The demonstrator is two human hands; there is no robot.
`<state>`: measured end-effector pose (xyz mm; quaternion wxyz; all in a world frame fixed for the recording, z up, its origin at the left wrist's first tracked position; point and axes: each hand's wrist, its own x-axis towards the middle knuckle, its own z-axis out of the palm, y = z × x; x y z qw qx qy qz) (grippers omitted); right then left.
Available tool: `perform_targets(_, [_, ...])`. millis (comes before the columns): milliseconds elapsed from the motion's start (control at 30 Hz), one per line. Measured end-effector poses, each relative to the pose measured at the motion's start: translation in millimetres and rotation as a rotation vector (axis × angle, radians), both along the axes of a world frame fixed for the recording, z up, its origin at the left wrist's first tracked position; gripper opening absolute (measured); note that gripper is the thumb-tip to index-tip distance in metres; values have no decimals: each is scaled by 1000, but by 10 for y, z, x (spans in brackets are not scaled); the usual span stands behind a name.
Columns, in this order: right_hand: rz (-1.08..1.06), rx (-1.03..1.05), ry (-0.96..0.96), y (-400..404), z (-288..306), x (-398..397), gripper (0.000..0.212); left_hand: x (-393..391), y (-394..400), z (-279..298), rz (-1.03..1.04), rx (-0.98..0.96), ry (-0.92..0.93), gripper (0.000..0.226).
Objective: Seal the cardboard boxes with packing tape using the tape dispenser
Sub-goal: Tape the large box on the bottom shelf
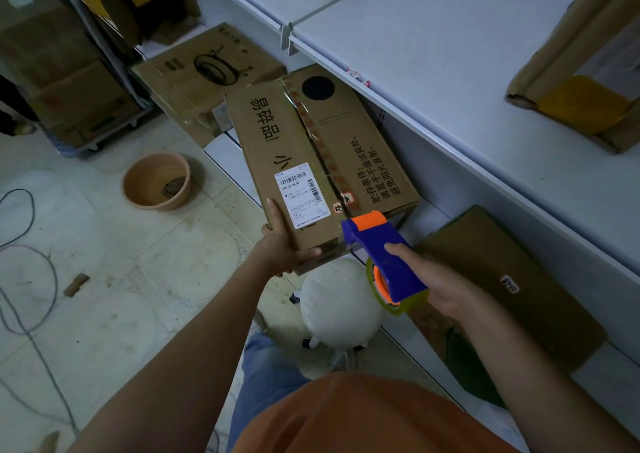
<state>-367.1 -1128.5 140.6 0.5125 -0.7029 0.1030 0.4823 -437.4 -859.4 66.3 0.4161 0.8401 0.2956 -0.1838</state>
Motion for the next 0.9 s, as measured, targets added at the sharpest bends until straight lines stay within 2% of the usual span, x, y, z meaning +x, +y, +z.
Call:
perform_targets(167, [45, -56, -13, 7, 58, 84, 40, -49, 6, -26, -29, 0, -41, 142])
perform_targets(300, [2, 10, 71, 47, -55, -42, 35, -8, -15, -13, -9, -5, -20, 145])
perform_targets(400, [-10, 19, 63, 31, -78, -27, 36, 32, -28, 19, 34, -17, 29, 147])
perform_targets(667, [70, -106, 23, 109, -167, -62, 46, 156, -15, 104, 135, -108, 134, 158])
perform_targets(800, [58, -84, 31, 107, -131, -67, 44, 152, -24, 80, 128, -82, 121, 160])
perform_targets(900, [109, -145, 7, 82, -103, -112, 39, 155, -10, 70, 144, -77, 117, 161])
